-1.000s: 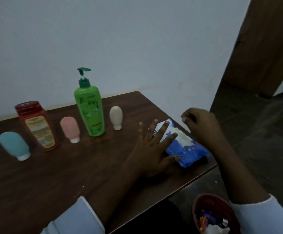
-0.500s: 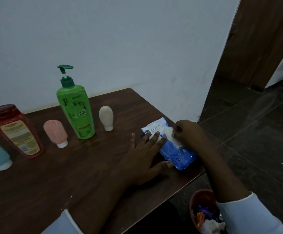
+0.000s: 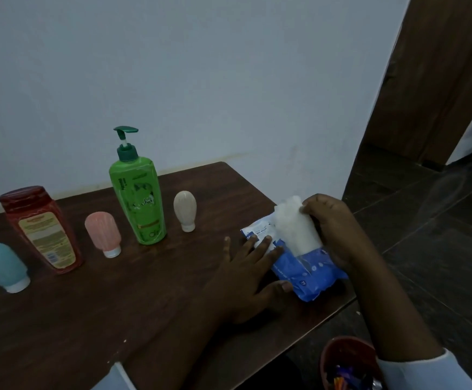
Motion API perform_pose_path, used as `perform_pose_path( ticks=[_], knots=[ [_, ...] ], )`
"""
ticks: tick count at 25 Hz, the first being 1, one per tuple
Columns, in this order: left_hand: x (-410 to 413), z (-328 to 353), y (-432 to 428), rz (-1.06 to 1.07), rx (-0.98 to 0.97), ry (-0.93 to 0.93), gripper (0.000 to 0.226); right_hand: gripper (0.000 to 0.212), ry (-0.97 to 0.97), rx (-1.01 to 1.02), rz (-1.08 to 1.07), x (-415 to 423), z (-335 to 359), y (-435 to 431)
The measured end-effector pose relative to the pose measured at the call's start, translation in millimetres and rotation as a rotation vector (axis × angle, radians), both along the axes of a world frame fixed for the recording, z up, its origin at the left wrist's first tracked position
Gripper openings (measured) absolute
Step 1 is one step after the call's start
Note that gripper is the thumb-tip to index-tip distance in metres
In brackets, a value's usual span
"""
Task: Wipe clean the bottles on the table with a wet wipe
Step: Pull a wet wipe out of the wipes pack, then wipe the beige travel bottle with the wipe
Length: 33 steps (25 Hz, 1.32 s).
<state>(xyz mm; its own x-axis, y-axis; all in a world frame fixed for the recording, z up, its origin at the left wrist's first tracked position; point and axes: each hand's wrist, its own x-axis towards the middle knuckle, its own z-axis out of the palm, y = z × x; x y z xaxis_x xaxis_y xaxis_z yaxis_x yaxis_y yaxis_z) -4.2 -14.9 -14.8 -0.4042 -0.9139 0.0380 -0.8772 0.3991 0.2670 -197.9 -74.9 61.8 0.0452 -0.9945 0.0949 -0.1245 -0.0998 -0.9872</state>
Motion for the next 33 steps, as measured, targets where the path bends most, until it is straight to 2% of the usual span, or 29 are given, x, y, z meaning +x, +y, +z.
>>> perform_pose_path(
  ticks=[2,4,5,7,9,10,16,20,23,26,30,33],
  knots=[
    [1.1,3.0,2.7,0.009,-0.012,0.138,0.069,0.013,-0.217,0.048,0.084,4.8,11.7,11.8],
    [7.7,11.7,10.9,0.069,-0.030,0.427,0.055,0.018,-0.344,0.092,0.163,18.4,15.1,21.4],
    [7.1,19.4,17.9,0.126,-0.024,0.582,0.049,0.019,-0.357,0.114,0.184,25.1,11.9,25.7],
    [13.8,36.8,33.8,0.321,0.012,0.872,0.050,0.014,-0.322,0.138,0.239,49.8,6.0,30.6],
    [28.0,48.1,42.4,0.443,0.086,1.237,0.026,0.011,-0.286,0.149,0.278,78.3,-2.4,33.2],
    [38.3,50.8,44.9,0.501,0.086,1.345,0.018,0.014,-0.269,0.140,0.287,92.7,-6.0,33.4],
    [119.9,43.5,72.8,0.704,-0.038,1.351,0.016,0.011,-0.146,0.142,0.473,165.3,-20.0,29.5],
    [143.3,37.5,74.7,0.725,-0.016,1.414,0.022,0.023,-0.112,0.223,0.668,179.6,-12.7,25.1],
    [149.5,29.9,70.1,0.702,0.033,1.444,0.024,0.023,-0.127,0.191,0.649,181.9,-18.1,26.8],
    [151.1,25.0,65.3,0.684,0.024,1.487,0.028,0.024,-0.205,0.246,0.618,183.8,-29.6,24.9],
    [154.5,23.0,64.0,0.643,0.011,1.544,0.031,0.031,-0.249,0.304,0.672,185.0,-32.1,26.2],
    [157.2,21.7,64.6,0.646,0.001,1.565,0.029,0.031,-0.286,0.269,0.712,183.7,-33.6,28.7]
  ],
)
